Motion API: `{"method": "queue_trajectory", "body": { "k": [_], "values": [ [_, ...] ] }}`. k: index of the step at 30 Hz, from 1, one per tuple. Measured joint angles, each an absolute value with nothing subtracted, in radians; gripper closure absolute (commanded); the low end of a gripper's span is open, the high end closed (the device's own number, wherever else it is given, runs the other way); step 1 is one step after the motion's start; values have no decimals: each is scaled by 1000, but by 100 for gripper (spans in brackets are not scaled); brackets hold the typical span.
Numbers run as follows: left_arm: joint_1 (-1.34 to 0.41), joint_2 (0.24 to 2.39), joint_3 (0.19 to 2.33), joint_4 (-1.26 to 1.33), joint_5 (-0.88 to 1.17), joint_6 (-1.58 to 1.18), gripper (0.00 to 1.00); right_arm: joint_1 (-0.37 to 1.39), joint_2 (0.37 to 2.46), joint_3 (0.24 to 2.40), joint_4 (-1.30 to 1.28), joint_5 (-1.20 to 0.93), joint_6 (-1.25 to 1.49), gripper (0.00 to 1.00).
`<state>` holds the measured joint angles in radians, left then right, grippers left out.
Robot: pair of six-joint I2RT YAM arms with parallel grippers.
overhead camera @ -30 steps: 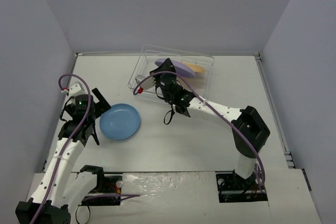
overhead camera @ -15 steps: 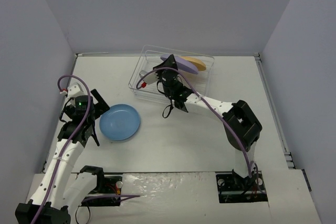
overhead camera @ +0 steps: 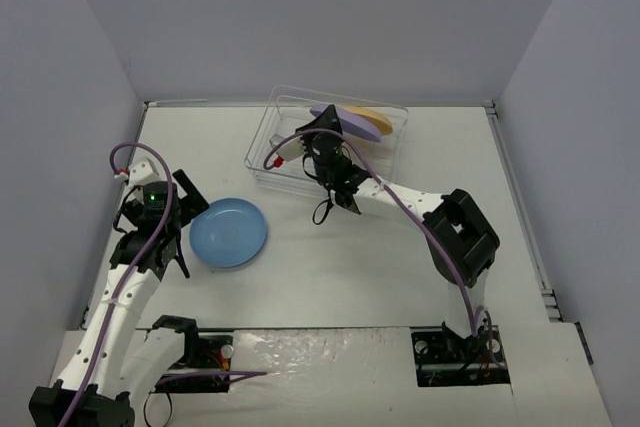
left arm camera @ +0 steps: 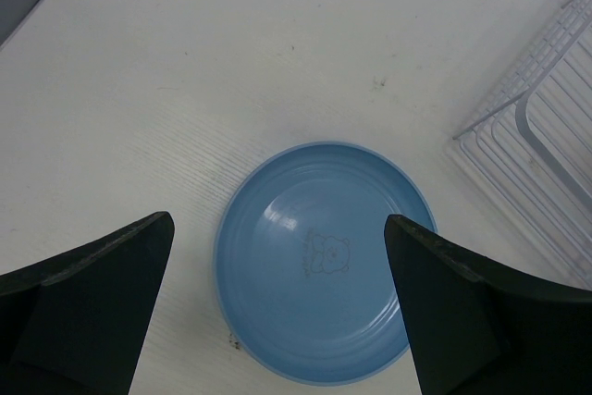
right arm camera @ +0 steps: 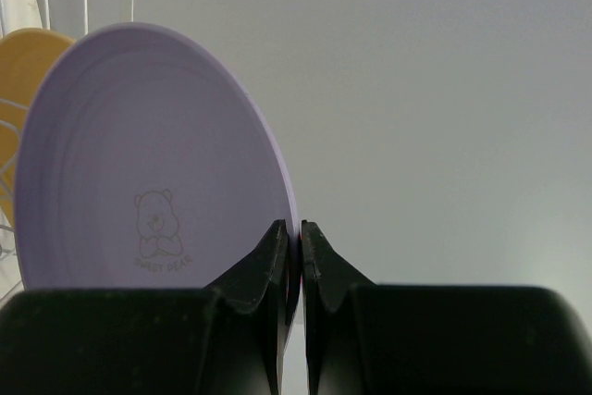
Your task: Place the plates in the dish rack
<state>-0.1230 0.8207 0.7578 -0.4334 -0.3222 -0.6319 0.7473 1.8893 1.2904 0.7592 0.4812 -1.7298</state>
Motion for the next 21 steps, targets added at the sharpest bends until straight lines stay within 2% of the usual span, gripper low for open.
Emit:
{"method": "queue_trajectory", "body": {
  "k": [21],
  "values": [
    [-122, 832, 758, -441, -327, -632, 3, 668, 1864, 1233, 639, 350, -1601, 99]
  ]
}}
